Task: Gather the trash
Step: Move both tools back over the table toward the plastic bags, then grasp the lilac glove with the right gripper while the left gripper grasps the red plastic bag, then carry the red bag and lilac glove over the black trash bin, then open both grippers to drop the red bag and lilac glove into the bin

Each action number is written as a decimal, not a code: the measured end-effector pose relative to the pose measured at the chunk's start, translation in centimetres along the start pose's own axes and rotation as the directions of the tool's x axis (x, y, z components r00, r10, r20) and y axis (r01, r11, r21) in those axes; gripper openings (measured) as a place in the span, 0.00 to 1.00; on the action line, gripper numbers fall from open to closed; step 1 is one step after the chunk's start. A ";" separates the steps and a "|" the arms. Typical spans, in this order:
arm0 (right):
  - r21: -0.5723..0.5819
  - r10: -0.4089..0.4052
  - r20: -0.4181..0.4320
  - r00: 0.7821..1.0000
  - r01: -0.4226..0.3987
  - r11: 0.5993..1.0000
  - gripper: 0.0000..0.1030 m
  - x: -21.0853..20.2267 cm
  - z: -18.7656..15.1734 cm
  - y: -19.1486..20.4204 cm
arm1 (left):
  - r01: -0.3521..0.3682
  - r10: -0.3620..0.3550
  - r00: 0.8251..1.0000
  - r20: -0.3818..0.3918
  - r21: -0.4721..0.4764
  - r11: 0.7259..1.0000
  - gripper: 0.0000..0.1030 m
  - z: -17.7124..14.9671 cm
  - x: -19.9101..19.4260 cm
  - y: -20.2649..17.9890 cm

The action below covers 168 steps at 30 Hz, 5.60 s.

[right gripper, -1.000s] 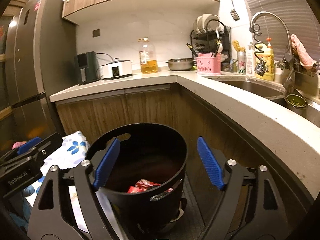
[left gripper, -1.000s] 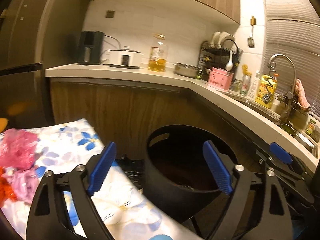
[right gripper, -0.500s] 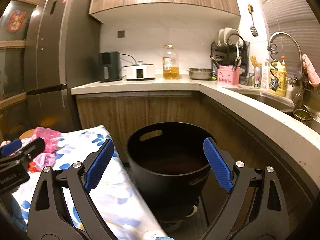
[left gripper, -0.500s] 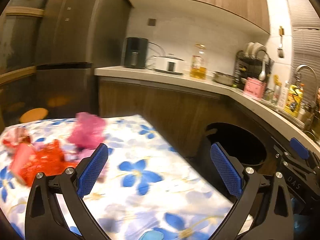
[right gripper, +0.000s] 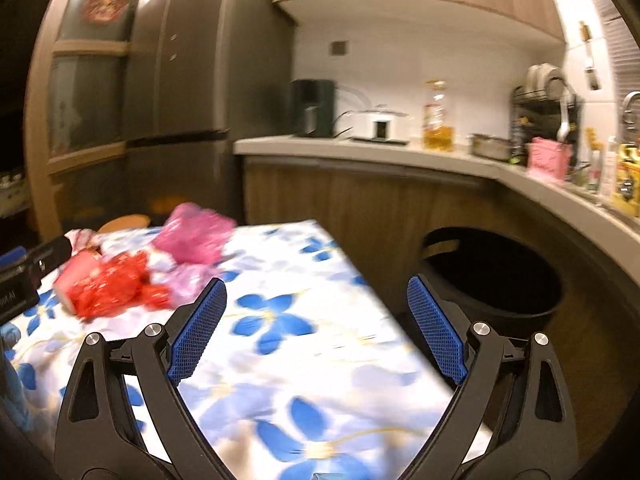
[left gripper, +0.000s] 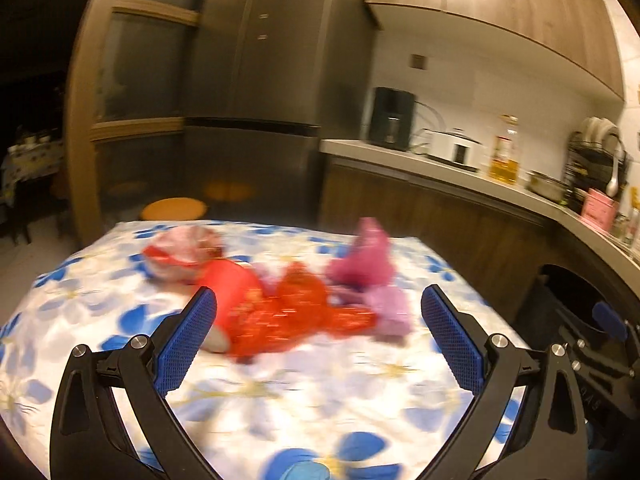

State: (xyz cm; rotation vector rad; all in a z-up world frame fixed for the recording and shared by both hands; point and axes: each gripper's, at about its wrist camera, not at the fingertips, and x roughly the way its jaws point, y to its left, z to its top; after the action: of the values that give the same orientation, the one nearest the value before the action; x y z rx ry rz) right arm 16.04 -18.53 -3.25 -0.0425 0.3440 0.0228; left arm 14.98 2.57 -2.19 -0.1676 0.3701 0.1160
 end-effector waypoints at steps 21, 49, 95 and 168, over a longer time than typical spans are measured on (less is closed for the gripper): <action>0.004 0.159 -0.165 0.973 -0.161 0.987 0.48 11.7 -0.4 10.2 | -0.118 0.118 0.993 -0.013 -0.033 0.992 0.95 0.3 2.7 7.1; 0.073 0.148 -0.049 0.988 -0.144 0.987 0.02 4.5 0.0 3.7 | 0.032 -0.018 0.991 -0.131 0.107 0.994 0.87 0.3 9.9 -1.5; 0.069 0.134 0.047 0.990 -0.137 0.988 0.02 -3.1 1.2 -1.6 | 0.211 -0.205 0.970 -0.127 0.037 0.977 0.09 -1.0 -1.2 -4.6; 0.295 -0.201 0.048 0.978 0.179 0.939 0.83 -0.7 3.1 -22.4 | 0.509 -0.480 0.857 -0.186 0.169 0.844 0.85 -0.9 6.4 -24.9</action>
State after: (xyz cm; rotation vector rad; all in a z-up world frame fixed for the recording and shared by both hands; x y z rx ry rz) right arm 17.09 -40.75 0.71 0.2151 0.2613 -0.2177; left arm 24.17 -21.44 -1.84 -0.0547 0.4628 -0.4534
